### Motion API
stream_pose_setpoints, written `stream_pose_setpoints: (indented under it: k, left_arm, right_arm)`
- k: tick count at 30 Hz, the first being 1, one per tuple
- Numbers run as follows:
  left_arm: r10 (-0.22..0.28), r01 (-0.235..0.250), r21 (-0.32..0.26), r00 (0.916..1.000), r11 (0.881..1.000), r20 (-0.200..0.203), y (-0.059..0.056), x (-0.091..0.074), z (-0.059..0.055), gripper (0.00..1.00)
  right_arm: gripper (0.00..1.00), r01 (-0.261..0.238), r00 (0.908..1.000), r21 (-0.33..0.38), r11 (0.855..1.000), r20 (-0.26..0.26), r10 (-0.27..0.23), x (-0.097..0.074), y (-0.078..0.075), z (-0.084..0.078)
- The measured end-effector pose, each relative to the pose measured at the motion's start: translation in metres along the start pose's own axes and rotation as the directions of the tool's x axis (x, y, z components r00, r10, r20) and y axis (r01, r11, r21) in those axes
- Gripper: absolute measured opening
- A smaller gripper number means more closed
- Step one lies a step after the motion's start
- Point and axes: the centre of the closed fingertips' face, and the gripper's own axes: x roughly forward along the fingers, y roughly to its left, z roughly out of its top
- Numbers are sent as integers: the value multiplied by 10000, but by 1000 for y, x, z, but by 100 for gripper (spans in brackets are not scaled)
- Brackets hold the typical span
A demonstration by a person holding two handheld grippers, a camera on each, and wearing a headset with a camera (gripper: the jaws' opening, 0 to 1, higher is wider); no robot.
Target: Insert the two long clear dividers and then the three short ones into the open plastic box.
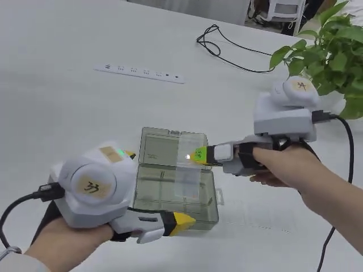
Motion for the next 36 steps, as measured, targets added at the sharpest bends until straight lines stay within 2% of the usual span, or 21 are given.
stream_pose_setpoints:
  k: [5, 7, 9, 12, 13, 14, 15, 17, 18, 21, 24, 27, 28, 33, 34, 35, 36]
  left_arm:
    - [-50, 61, 430, 9997, 9991, -249, 10, -4, -8, 100]
    - [-41, 49, 342, 9997, 9994, -232, 14, -5, -9, 100]
    - [-18, 20, 83, 9998, 10000, -192, 16, -6, -10, 100]
    - [62, -62, -1, 9999, 10000, -161, 18, -6, -12, 100]
    - [44, -44, 15, 9998, 10000, -172, 17, -6, -13, 100]
    - [11, -10, 34, 9998, 10000, -187, 16, -5, -15, 100]
    - [-30, 30, 48, 9998, 10000, -172, 15, -5, -15, 100]
    - [-85, 86, 42, 9998, 10000, -204, 15, -5, -17, 100]
    - [-99, 99, -8, 9997, 10000, -222, 14, -4, -19, 100]
    - [-162, 160, -173, 9998, 9997, -141, 13, -3, -20, 100]
    - [-243, 241, -129, 9996, 9996, -120, 11, -1, -20, 100]
    - [-349, 347, -162, 9993, 9993, -110, 8, 1, -20, 100]
    - [-373, 372, -145, 9992, 9992, -115, 8, 1, -21, 100]
    - [-506, 503, -210, 9986, 9985, -133, 3, 2, -23, 99]
    - [-535, 532, -263, 9985, 9982, -126, 2, 3, -25, 99]
    - [-560, 557, -315, 9984, 9980, -108, 1, 3, -25, 99]
    - [-574, 570, -312, 9983, 9979, -116, 0, 4, -26, 99]
  right_arm:
    - [2, 154, 9972, 486, 9987, -737, -118, 2, -9, -4]
    - [2, 235, 9927, 775, 9967, -1199, -141, 2, -14, -9]
    - [2, 393, 9905, 917, 9950, -1346, -267, 1, -19, -9]
    - [2, 556, 9852, 1328, 9896, -1685, -327, 0, -23, -13]
    - [2, 627, 9798, 1552, 9859, -1976, -312, 0, -26, -17]
    - [2, 653, 9784, 1635, 9844, -2043, -309, 1, -29, -17]
    - [2, 819, 9715, 2004, 9763, -2347, -333, 2, -36, -19]
    - [2, 1108, 9656, 2176, 9697, -2543, -532, 5, -51, -13]
    - [2, 1178, 9633, 2221, 9679, -2624, -571, 5, -53, -13]
    - [2, 1587, 9479, 2335, 9593, -3079, -819, 6, -59, -14]
    - [2, 1815, 9351, 2395, 9538, -3422, -920, 8, -60, -16]
    - [2, 1990, 9242, 2539, 9465, -3699, -951, 10, -54, -25]
    - [2, 2051, 9228, 2556, 9448, -3721, -996, 11, -55, -25]
    - [2, 2432, 8939, 3059, 9205, -4390, -903, 11, -58, -35]
    - [2, 2458, 8924, 3142, 9170, -4427, -875, 11, -58, -35]
    - [2, 2415, 9002, 3413, 9084, -4284, -784, 13, -57, -31]
    - [2, 2416, 9021, 3659, 8987, -4260, -691, 14, -56, -30]
